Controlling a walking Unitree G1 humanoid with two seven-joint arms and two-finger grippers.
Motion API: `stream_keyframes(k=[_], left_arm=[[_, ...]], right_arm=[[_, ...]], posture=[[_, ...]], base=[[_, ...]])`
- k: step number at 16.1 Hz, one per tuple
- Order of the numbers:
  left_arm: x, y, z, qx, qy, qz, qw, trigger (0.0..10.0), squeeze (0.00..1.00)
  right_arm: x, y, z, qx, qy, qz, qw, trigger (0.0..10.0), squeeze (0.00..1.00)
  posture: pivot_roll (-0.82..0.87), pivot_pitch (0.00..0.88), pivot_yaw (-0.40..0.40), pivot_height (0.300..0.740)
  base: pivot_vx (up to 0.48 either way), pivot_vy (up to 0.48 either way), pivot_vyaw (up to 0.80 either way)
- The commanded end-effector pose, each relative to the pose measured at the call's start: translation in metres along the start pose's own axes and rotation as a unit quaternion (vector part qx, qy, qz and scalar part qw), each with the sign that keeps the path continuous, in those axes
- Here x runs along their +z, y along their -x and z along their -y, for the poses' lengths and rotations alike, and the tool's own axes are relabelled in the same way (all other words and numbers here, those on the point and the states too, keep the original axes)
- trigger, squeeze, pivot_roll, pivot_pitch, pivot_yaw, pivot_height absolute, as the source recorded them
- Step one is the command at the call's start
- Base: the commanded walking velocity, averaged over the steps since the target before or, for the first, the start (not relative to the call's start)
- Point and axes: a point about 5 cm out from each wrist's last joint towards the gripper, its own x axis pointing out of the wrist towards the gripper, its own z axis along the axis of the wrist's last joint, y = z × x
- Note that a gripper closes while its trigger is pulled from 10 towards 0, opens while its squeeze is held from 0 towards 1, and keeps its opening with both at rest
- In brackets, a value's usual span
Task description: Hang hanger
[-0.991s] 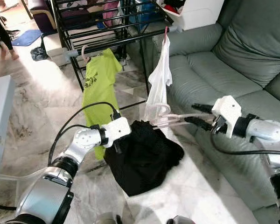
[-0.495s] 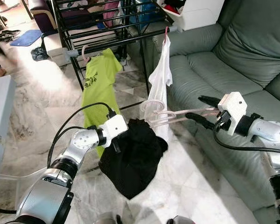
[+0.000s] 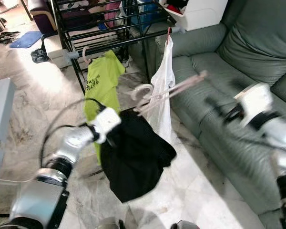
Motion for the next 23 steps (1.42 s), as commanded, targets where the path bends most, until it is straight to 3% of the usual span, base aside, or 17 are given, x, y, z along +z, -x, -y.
stream_keyframes(k=[1, 2, 4, 6, 7, 9, 10, 11, 12, 13, 20, 23], left_arm=[[0.003, -0.001, -0.004, 0.01, 0.001, 0.004, 1.0, 0.0, 0.0], [0.003, -0.001, -0.002, 0.009, 0.001, 0.004, 1.0, 0.0, 0.0], [0.004, -0.003, -0.003, 0.019, 0.007, 0.009, 1.0, 0.0, 0.0], [0.012, -0.003, -0.008, 0.02, 0.014, 0.035, 0.999, 0.0, 0.0], [0.024, -0.003, -0.012, 0.012, 0.018, 0.073, 0.997, 0.0, 0.0], [0.041, -0.003, -0.015, -0.003, 0.019, 0.122, 0.992, 0.0, 0.0], [0.052, -0.003, -0.018, -0.007, 0.027, 0.148, 0.989, 0.0, 0.0], [0.056, -0.003, -0.019, -0.01, 0.027, 0.158, 0.987, 0.0, 0.0], [0.065, -0.005, -0.017, -0.02, 0.026, 0.176, 0.984, 0.0, 0.0], [0.076, -0.006, -0.012, -0.044, 0.018, 0.197, 0.979, 0.0, 0.0], [0.11, -0.008, 0.014, -0.13, -0.008, 0.251, 0.959, 0.0, 0.0], [0.124, -0.011, 0.021, -0.138, -0.015, 0.27, 0.953, 0.0, 0.0]], right_arm=[[0.007, -0.002, 0.009, -0.036, 0.007, 0.017, 0.999, 10.0, 1.0], [0.008, -0.003, 0.014, -0.06, 0.007, 0.025, 0.998, 10.0, 1.0], [0.01, -0.001, 0.025, -0.126, -0.034, 0.043, 0.99, 10.0, 1.0], [0.001, 0.003, 0.023, -0.156, -0.06, 0.035, 0.985, 10.0, 1.0], [-0.009, 0.007, 0.013, -0.171, -0.093, 0.025, 0.981, 10.0, 1.0], [-0.02, 0.009, -0.016, -0.126, -0.148, 0.012, 0.981, 10.0, 1.0], [-0.025, 0.01, -0.037, -0.082, -0.187, 0.005, 0.979, 10.0, 1.0], [-0.028, 0.01, -0.046, -0.063, -0.202, 0.0, 0.977, 10.0, 0.96], [-0.033, 0.011, -0.058, -0.037, -0.212, -0.012, 0.976, 10.0, 0.15], [-0.037, 0.011, -0.068, -0.016, -0.221, -0.022, 0.975, 10.0, 0.0], [-0.038, 0.01, -0.083, 0.052, -0.269, -0.031, 0.961, 10.0, 0.0], [-0.038, 0.01, -0.095, 0.099, -0.307, -0.039, 0.946, 10.0, 0.0]], posture=[[-0.07, 0.0, 0.095, 0.74], [-0.07, 0.0, 0.094, 0.74], [-0.07, 0.0, 0.094, 0.74], [-0.07, 0.0, 0.094, 0.74], [-0.06, 0.0, 0.096, 0.74], [-0.05, 0.0, 0.1, 0.74], [-0.05, 0.0, 0.101, 0.74], [-0.05, 0.0, 0.102, 0.74], [-0.04, 0.0, 0.103, 0.74], [-0.04, 0.0, 0.103, 0.74], [-0.04, 0.0, 0.102, 0.74], [-0.04, 0.0, 0.101, 0.74]], base=[[0.0, 0.0, 0.0], [0.0, 0.0, 0.0], [0.0, 0.0, 0.0], [0.0, 0.0, 0.0], [0.0, 0.0, 0.0], [0.0, 0.0, 0.0], [0.0, 0.0, 0.0], [0.0, 0.0, 0.0], [0.0, 0.0, 0.0], [0.0, 0.0, 0.0], [0.0, 0.0, 0.0], [0.0, 0.0, 0.0]])
